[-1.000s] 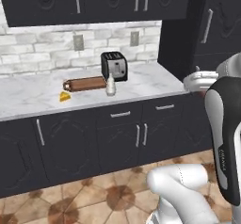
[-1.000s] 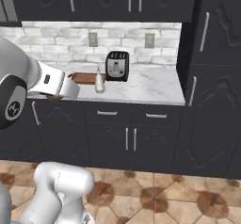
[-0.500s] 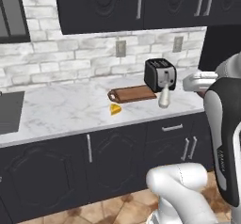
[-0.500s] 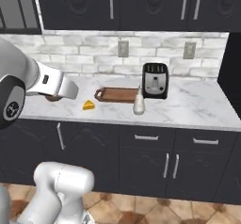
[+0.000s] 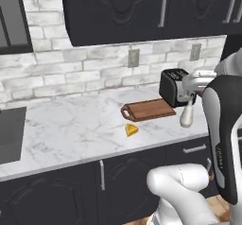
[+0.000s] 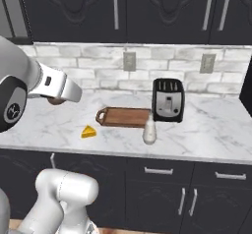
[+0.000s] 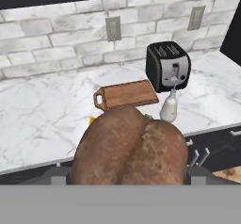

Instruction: Retrieve the reheated potato from the microwave, then place the potato, cheese, and condiment on the cutting board.

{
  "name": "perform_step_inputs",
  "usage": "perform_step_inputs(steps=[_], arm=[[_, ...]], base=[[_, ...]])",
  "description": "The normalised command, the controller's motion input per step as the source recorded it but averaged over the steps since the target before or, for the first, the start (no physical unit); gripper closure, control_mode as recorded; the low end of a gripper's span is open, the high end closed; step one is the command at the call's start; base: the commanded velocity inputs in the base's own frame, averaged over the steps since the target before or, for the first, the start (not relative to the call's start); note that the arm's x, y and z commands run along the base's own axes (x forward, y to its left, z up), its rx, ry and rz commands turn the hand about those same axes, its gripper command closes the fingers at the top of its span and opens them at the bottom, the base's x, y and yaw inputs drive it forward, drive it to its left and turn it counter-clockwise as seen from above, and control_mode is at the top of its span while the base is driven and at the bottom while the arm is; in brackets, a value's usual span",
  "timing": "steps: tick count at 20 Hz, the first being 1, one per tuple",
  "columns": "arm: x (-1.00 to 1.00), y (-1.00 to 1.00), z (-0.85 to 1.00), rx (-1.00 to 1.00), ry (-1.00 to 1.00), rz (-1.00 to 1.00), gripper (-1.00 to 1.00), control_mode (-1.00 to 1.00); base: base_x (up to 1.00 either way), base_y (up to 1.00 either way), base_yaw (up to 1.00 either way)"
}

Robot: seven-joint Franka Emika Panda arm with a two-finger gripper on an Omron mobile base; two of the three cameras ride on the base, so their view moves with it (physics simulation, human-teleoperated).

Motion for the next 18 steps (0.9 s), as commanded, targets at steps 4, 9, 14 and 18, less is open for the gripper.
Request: perform_step_inputs(steps=[4, 9, 14, 18], arm=[[0.0, 0.0, 0.0, 0.0, 0.0, 0.0, 1.0, 1.0], [0.0, 0.0, 0.0, 0.0, 0.0, 0.0, 1.0, 1.0], [0.0, 0.0, 0.0, 0.0, 0.0, 0.0, 1.0, 1.0], [0.0, 0.0, 0.0, 0.0, 0.0, 0.0, 1.0, 1.0]], base=[[0.36, 0.0, -0.01], [0.82, -0.09, 0.0], [0.73, -0.17, 0.04], [0.43, -0.23, 0.05]])
